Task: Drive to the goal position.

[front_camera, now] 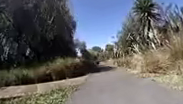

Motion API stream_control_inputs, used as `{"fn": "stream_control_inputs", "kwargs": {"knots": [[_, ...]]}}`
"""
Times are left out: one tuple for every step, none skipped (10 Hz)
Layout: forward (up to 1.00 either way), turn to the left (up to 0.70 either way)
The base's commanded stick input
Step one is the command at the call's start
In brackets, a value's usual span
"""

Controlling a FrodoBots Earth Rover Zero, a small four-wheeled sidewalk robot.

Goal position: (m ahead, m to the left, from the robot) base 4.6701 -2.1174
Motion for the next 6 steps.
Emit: {"fn": "stream_control_inputs", "kwargs": {"knots": [[0.85,0.00],[0.85,0.00],[0.85,0.00],[0.85,0.00],[0.85,0.00],[0.85,0.00]]}}
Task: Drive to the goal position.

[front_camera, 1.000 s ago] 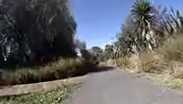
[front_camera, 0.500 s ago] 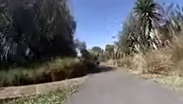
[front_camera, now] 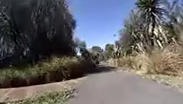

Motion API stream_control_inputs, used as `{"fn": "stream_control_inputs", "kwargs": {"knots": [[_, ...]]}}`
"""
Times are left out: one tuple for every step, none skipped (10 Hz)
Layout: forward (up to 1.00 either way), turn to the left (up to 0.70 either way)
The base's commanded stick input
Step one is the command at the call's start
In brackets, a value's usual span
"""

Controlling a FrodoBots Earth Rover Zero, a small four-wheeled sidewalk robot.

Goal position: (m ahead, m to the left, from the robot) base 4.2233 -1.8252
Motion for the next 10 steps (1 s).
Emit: {"fn": "stream_control_inputs", "kwargs": {"knots": [[0.85,0.00],[0.85,0.00],[0.85,0.00],[0.85,0.00],[0.85,0.00],[0.85,0.00],[0.85,0.00],[0.85,0.00],[0.85,0.00],[0.85,0.00]]}}
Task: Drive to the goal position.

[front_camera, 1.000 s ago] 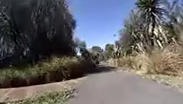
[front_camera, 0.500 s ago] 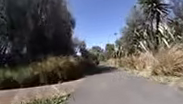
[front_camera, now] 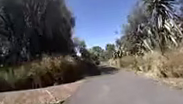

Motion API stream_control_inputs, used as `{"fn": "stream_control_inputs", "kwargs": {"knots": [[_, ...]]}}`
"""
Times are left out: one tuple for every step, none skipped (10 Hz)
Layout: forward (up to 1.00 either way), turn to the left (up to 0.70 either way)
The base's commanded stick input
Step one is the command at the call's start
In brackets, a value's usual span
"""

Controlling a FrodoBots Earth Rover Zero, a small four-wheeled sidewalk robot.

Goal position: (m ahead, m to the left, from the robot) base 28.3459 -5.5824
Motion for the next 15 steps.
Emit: {"fn": "stream_control_inputs", "kwargs": {"knots": [[0.85,0.00],[0.85,0.00],[0.85,0.00],[0.85,0.00],[0.85,0.00],[0.85,0.00],[0.85,0.00],[0.85,0.00],[0.85,0.00],[0.85,0.00],[0.85,0.00],[0.85,0.00],[0.85,0.00],[0.85,0.00],[0.85,0.00]]}}
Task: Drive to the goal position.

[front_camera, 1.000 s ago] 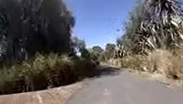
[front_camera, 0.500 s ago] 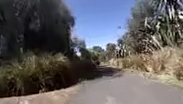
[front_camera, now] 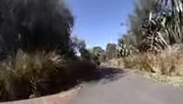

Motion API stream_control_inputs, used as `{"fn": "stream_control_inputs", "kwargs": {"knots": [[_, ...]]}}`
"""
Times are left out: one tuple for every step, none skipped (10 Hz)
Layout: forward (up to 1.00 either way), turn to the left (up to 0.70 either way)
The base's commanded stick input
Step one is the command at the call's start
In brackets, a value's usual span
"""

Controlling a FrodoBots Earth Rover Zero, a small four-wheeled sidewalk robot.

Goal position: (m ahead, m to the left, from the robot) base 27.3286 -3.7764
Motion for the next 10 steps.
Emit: {"fn": "stream_control_inputs", "kwargs": {"knots": [[0.85,0.00],[0.85,0.00],[0.85,0.00],[0.85,0.00],[0.85,0.00],[0.85,0.00],[0.85,0.00],[0.85,0.00],[0.85,0.00],[0.85,0.00]]}}
